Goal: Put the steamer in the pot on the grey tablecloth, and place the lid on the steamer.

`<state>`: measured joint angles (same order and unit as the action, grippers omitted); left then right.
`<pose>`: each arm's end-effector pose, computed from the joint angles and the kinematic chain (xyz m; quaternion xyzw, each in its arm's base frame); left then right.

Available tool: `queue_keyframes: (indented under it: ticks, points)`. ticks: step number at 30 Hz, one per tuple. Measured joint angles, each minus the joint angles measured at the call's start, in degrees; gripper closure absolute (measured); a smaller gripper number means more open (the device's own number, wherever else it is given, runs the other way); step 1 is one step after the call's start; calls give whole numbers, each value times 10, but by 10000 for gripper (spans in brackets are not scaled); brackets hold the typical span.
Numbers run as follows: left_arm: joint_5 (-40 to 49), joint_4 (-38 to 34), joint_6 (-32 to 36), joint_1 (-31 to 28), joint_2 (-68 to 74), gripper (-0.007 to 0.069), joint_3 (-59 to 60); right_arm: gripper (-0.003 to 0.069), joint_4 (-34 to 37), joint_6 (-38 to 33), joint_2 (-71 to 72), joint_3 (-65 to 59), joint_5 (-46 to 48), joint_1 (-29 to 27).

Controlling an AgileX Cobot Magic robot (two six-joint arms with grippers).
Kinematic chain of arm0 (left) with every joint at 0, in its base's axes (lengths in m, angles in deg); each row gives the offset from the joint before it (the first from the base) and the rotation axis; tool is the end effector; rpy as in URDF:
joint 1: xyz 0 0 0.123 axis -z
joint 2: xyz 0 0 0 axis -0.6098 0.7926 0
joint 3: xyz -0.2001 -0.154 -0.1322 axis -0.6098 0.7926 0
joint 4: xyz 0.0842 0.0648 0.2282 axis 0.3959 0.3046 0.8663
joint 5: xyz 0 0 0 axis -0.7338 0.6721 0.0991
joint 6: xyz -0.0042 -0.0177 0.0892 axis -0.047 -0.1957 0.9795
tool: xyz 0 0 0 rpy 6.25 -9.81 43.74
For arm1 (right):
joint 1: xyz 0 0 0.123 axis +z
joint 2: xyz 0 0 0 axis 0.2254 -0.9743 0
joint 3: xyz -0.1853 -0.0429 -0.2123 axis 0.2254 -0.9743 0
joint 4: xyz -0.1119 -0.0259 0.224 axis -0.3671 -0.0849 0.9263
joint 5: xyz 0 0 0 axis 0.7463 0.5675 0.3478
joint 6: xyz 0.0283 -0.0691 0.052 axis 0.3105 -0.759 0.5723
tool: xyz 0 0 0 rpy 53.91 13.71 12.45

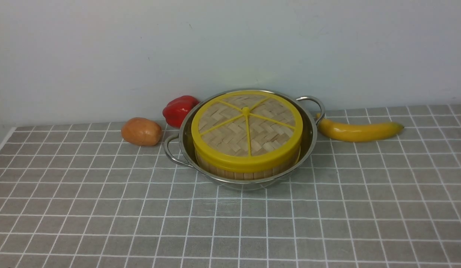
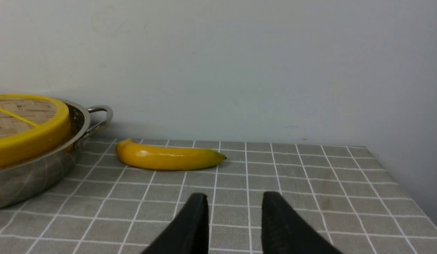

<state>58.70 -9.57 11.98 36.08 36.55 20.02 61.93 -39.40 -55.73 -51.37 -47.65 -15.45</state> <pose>0.0550 0.0024 0.1796 0.0629 0.7941 0.0701 0.6005 0.0551 -0.0044 0.1910 0.0459 0.7564 -0.0028 0.6525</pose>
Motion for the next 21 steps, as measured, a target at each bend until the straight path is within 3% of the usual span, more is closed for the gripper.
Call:
queue_keyframes:
  ticks: [21]
  points:
    - [0,0,0,2,0,465,0,419,23,0,0,-3,16,0]
